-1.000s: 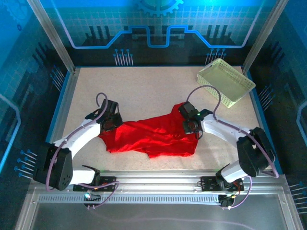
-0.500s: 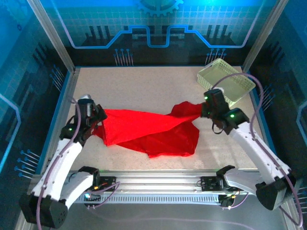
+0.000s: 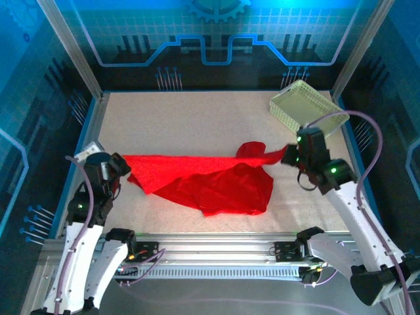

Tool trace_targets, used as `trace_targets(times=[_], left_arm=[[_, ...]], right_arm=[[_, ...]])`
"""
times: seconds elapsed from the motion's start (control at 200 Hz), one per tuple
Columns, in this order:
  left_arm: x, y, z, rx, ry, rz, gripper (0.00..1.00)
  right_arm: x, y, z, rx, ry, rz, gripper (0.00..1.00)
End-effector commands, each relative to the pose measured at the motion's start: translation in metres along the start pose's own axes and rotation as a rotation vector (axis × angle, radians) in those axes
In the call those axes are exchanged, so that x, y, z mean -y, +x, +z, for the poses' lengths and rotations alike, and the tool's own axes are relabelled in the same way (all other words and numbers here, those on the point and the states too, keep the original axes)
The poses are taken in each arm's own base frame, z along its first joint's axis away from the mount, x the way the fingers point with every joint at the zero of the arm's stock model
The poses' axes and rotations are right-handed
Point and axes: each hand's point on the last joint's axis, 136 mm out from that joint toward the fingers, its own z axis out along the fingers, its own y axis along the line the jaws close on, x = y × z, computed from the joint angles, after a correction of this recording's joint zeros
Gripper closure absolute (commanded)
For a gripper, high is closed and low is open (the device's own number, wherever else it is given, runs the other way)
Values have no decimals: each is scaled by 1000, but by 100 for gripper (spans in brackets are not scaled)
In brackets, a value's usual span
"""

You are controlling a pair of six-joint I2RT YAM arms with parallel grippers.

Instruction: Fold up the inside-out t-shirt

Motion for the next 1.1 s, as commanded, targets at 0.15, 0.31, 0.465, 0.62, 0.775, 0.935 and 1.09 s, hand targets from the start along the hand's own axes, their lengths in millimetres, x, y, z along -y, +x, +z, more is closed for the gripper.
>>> trace_targets(times=[0.15, 0.31, 0.465, 0.62, 0.775, 0.935, 1.09], left_arm=[[-73, 75, 15, -147, -211, -38, 100], [-77, 74, 18, -125, -225, -46, 100], [-74, 67, 21, -108, -232, -45, 100], [-73, 65, 22, -109, -235, -39, 100], [-77, 64, 23, -103, -252, -26, 100], [-78, 63, 25, -107, -261, -25, 100], [-79, 64, 26, -109, -266, -20, 100]], right_arm=[[35, 142, 23, -294, 117, -21, 50], [35, 118, 30, -271, 125, -111, 43], [26, 114, 57, -340, 59, -90, 46], [11, 128, 78, -414, 9, -114, 51], [5, 130, 97, -408, 11, -124, 51], [-3, 126, 118, -419, 12, -125, 50], [-6, 135, 132, -460, 22, -129, 57]])
